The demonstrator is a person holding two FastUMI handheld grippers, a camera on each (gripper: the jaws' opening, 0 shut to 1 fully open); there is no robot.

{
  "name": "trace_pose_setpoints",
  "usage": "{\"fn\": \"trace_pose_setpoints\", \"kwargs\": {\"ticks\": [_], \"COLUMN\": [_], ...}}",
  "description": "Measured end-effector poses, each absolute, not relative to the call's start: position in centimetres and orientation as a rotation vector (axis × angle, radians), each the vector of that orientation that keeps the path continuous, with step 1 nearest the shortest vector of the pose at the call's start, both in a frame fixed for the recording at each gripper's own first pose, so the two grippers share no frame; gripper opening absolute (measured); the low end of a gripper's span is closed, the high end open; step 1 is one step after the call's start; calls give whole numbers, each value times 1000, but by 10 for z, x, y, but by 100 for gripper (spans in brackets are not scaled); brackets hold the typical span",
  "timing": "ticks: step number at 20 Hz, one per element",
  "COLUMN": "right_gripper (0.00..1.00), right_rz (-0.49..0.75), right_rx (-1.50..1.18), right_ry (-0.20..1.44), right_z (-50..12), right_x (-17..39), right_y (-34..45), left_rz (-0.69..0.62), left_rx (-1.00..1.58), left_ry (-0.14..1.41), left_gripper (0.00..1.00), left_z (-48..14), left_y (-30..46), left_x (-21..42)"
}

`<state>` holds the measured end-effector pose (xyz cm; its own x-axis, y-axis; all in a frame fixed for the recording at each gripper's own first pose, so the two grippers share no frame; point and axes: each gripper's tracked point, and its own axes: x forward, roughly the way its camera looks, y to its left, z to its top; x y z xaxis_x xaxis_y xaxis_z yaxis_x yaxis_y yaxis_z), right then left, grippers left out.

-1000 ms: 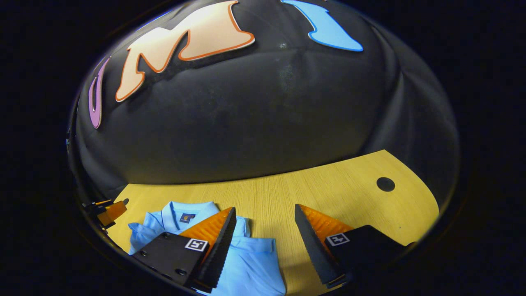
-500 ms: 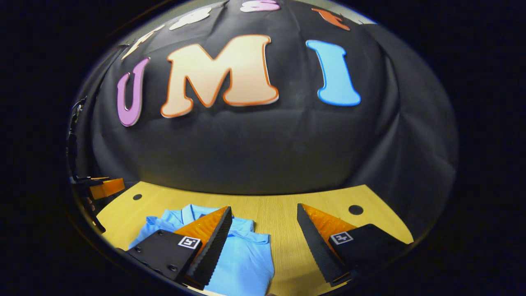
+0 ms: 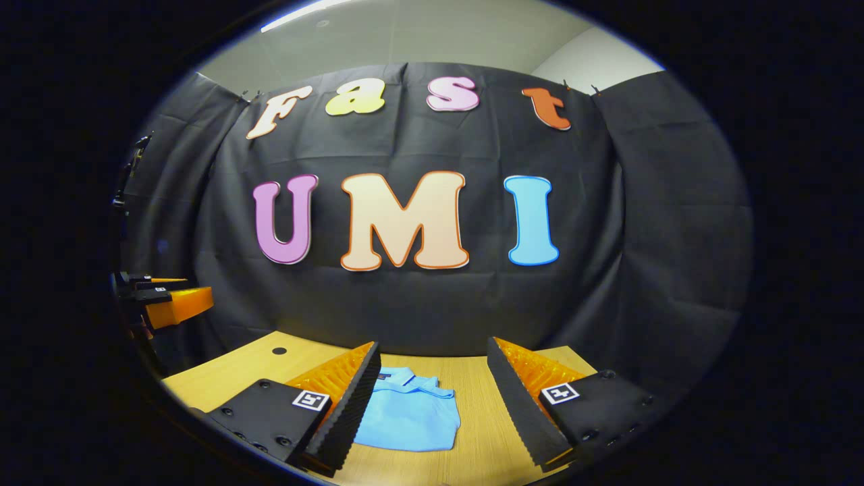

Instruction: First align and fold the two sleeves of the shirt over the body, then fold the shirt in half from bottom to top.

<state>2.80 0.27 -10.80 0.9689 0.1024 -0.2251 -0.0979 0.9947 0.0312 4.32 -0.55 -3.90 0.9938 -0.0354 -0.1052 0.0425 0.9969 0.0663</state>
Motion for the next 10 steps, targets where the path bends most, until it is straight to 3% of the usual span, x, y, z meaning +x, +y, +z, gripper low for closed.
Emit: {"fn": "trace_pose_setpoints", "kwargs": {"ticks": [1,2,10], "right_gripper": [98,98,100], "right_rz": [104,105,110], "right_rx": [16,9,-10], "right_ry": [223,212,181], "right_z": [-101,-94,-64], "right_x": [12,-3,-101], "right_y": [3,4,16], "left_rz": [-41,-35,-61], "left_rx": [65,61,46], "left_ry": [95,78,62], "left_gripper": [96,93,93], "left_z": [-33,-29,-24], "left_y": [-4,-1,3], "left_x": [29,13,-75]}}
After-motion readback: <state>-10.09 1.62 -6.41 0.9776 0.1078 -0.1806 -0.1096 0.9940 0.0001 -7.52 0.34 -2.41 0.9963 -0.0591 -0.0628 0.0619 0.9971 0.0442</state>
